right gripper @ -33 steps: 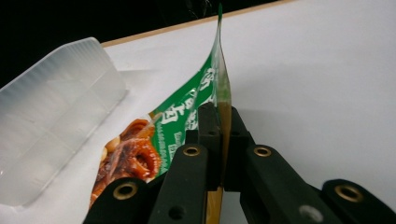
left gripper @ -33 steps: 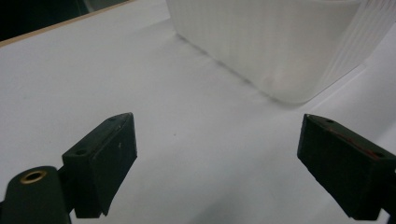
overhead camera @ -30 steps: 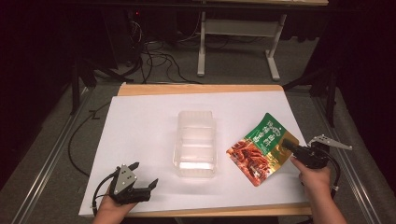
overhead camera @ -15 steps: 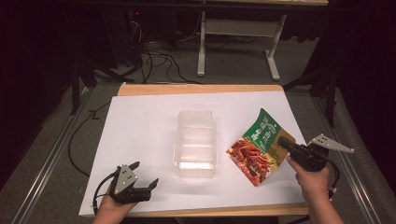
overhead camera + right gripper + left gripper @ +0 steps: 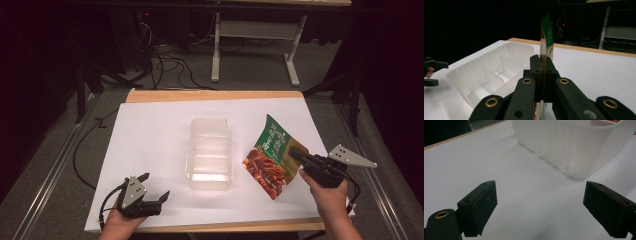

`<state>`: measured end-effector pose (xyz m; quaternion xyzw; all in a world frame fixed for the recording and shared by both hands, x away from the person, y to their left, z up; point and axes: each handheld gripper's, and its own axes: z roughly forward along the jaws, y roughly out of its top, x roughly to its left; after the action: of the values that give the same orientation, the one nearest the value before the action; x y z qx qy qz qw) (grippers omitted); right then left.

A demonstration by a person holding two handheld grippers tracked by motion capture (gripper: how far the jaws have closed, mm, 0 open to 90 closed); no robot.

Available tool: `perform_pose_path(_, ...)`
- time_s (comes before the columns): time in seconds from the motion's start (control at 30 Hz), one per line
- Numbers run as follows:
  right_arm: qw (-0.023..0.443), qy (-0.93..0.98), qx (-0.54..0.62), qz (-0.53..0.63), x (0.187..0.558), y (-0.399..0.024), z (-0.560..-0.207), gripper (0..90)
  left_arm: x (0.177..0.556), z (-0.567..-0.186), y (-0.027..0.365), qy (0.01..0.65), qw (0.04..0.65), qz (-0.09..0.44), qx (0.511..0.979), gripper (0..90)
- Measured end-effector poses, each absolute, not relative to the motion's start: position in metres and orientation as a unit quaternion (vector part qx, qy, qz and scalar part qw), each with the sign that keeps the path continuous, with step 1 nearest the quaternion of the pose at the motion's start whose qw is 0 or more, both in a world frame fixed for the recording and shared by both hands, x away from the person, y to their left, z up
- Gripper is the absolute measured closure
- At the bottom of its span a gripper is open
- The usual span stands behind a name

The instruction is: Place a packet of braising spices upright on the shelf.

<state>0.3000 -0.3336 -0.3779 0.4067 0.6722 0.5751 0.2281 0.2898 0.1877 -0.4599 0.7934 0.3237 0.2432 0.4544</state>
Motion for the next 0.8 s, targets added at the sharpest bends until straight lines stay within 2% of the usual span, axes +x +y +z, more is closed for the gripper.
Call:
perform_pose_path(0.37,0.227,0.680,0.370,0.592,0.292,-0.313,-0.367,90.0,0.289,-0.459,0.188,0.324,0.455,0.244,0.793,12.4)
perform_pose_path(0.8,0.241,0.680,0.363,0.589,0.290,-0.313,-0.363,90.0,0.289,-0.459,0.189,0.326,0.457,0.245,0.791,12.4)
